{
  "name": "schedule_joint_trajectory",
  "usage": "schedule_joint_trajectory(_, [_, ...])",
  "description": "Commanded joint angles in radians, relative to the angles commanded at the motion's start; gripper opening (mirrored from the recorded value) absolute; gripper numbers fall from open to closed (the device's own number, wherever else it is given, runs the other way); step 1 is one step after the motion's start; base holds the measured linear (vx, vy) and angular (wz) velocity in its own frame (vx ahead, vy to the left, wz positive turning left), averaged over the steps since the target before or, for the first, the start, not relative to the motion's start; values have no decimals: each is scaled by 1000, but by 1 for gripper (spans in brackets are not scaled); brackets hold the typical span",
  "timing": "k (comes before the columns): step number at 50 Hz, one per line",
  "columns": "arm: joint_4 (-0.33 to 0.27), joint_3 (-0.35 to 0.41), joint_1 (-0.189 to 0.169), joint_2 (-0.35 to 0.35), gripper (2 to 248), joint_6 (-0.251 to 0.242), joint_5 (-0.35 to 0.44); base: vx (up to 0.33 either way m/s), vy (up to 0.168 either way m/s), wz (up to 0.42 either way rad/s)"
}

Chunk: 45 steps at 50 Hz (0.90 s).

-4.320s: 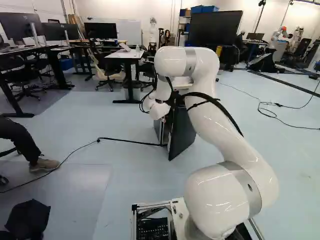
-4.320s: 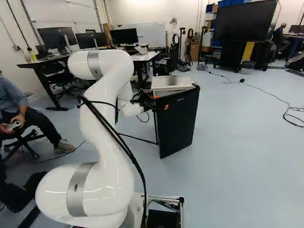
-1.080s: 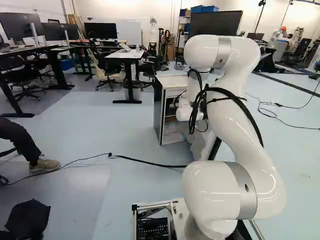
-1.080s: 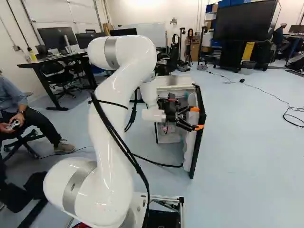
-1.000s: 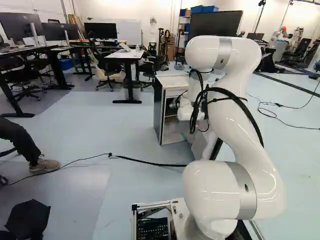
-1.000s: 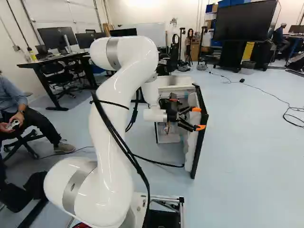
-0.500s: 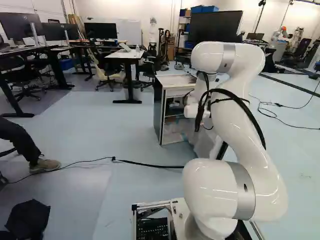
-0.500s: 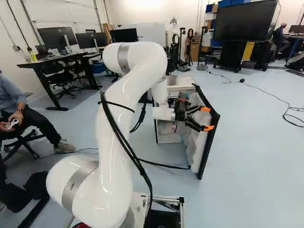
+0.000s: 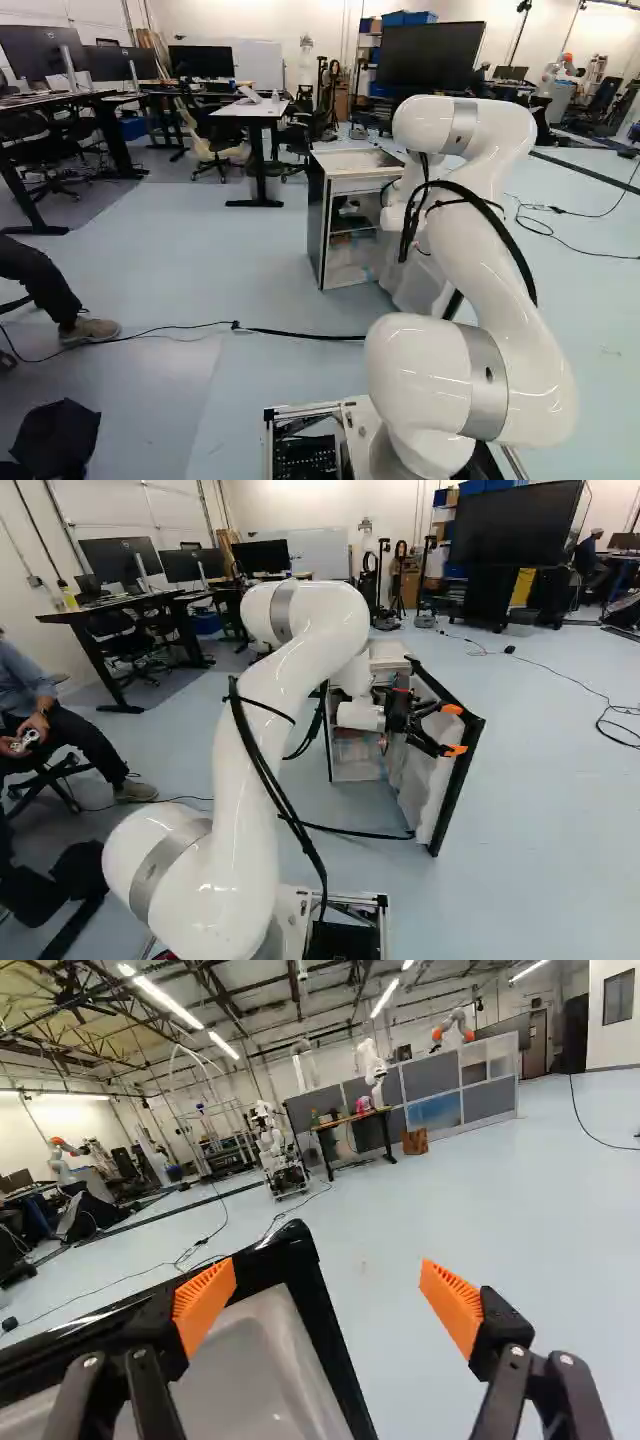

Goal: Open the fridge door

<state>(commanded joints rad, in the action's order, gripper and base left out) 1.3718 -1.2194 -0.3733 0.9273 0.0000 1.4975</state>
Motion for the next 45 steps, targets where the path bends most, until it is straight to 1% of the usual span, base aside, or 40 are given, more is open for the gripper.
schedule_joint_trajectory(12, [0, -72, -37, 36, 247, 0, 0, 0, 0, 0])
schedule_joint_trajectory(18, [0, -99, -50, 50, 247, 0, 0, 0, 0, 0])
schedule_joint_trajectory(45, [0, -110, -55, 56, 247, 0, 0, 0, 0, 0])
